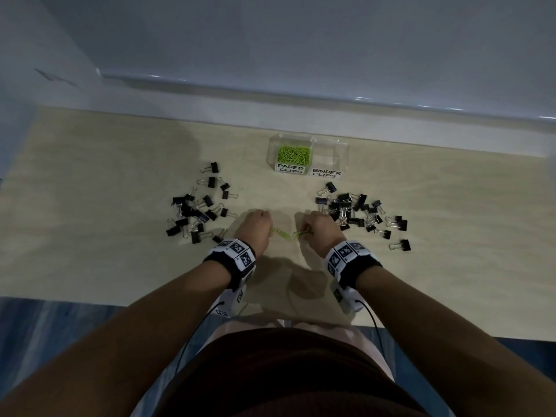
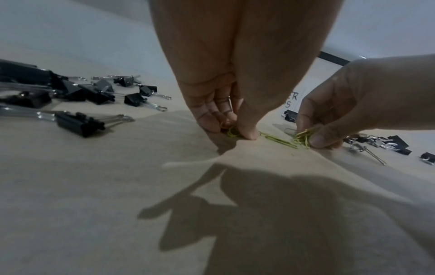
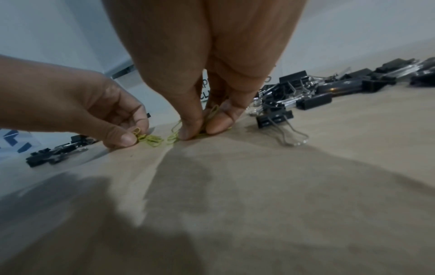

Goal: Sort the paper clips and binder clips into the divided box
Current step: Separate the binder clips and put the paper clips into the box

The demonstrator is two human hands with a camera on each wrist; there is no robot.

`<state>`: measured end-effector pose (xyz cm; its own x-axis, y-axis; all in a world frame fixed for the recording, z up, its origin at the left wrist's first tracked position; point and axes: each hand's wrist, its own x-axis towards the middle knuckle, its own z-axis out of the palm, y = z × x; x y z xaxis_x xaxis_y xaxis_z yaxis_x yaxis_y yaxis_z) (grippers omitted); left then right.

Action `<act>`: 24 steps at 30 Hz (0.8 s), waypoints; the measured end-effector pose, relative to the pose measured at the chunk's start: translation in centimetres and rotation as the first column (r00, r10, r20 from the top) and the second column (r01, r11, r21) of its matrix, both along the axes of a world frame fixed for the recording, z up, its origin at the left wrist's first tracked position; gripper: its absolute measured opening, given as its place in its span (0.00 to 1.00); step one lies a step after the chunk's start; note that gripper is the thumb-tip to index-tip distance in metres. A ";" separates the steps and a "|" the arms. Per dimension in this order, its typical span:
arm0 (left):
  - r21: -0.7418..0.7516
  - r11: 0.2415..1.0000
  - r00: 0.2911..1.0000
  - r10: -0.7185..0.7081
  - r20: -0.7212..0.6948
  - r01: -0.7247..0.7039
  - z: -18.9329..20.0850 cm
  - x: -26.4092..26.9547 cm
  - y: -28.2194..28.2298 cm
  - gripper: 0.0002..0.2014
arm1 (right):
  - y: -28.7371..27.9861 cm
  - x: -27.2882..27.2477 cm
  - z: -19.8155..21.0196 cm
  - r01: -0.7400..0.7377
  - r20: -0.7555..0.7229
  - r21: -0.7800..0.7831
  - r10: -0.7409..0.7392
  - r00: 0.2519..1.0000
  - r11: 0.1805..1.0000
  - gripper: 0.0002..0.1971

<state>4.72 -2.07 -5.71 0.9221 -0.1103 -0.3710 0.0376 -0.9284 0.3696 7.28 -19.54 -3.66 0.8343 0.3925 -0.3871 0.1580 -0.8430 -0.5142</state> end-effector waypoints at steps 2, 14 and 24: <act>0.036 0.999 0.999 -0.029 -0.018 0.029 0.0 0.0 -0.1 0.12 | 0.0 -0.1 0.1 0.022 -0.002 0.015 -0.022 1.000 1.000 0.06; -0.196 0.980 0.999 0.014 -0.031 -0.020 2.9 3.4 0.9 0.04 | -1.3 2.9 1.6 0.298 -0.126 0.118 -0.283 0.951 0.947 0.10; -0.265 0.946 0.960 0.235 0.153 -0.189 7.3 15.1 -0.7 0.08 | 3.0 13.1 5.6 0.292 0.209 0.116 -0.311 0.927 0.949 0.07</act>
<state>19.82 -2.77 1.56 0.9826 0.0284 -0.1834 0.1353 -0.7859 0.6033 20.37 -16.51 1.99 0.9790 0.1315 -0.1558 0.0211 -0.8255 -0.5640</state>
